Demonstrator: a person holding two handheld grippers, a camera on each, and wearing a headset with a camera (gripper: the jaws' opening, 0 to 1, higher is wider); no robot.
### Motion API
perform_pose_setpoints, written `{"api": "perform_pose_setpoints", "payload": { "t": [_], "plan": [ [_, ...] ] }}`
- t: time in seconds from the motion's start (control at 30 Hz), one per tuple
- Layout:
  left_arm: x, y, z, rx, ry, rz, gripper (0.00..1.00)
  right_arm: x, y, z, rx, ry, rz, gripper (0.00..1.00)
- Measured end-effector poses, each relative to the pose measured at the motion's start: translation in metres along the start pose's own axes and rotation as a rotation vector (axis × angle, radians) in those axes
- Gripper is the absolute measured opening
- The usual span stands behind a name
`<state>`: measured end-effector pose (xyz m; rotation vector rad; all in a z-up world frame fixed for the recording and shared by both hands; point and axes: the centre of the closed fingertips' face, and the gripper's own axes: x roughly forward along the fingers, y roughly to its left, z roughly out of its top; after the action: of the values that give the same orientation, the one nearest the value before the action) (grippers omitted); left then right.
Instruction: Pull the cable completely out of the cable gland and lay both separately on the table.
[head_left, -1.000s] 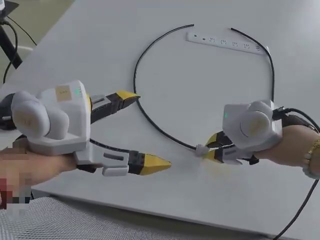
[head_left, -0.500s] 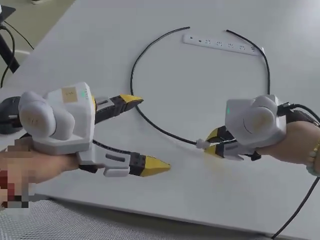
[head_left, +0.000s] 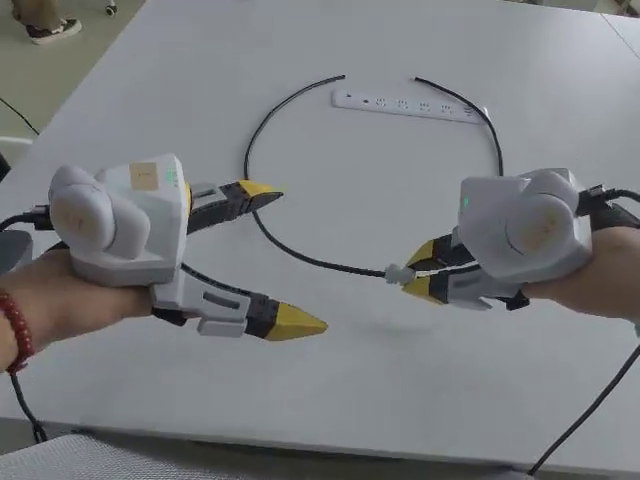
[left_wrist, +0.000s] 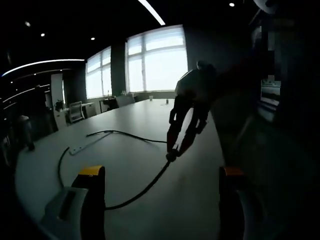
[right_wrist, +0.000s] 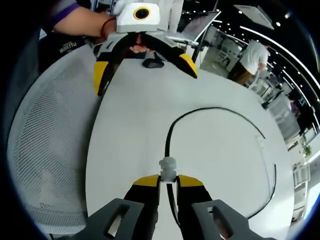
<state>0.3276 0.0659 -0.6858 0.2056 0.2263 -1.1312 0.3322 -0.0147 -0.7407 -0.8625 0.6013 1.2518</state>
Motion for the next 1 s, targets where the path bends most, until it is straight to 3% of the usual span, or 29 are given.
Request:
{"api": "perform_pose_setpoints", "payload": {
  "t": [0.1, 0.17, 0.23, 0.3, 0.47, 0.7, 1.0],
  "plan": [
    [0.011, 0.002, 0.009, 0.052, -0.003, -0.031, 0.9, -0.011, -0.001, 0.009, -0.008, -0.013, -0.018, 0.08],
    [0.021, 0.001, 0.012, 0.047, 0.001, -0.056, 0.86, -0.018, -0.002, 0.016, -0.02, -0.026, -0.034, 0.08],
    [0.031, -0.006, 0.013, 0.082, 0.004, -0.104, 0.82, -0.024, -0.001, 0.022, -0.014, -0.034, -0.034, 0.08],
    [0.041, -0.01, 0.012, 0.067, 0.017, -0.125, 0.79, -0.028, -0.001, 0.026, -0.019, -0.043, -0.041, 0.08],
    [0.056, -0.021, 0.016, 0.107, 0.008, -0.174, 0.67, -0.033, 0.004, 0.033, -0.039, -0.048, -0.043, 0.08],
    [0.061, -0.024, 0.021, 0.118, 0.007, -0.208, 0.44, -0.032, 0.001, 0.034, -0.052, -0.048, -0.037, 0.08],
    [0.063, -0.025, 0.022, 0.165, 0.02, -0.226, 0.38, -0.028, -0.001, 0.034, -0.054, -0.044, -0.02, 0.08]
  ]
}}
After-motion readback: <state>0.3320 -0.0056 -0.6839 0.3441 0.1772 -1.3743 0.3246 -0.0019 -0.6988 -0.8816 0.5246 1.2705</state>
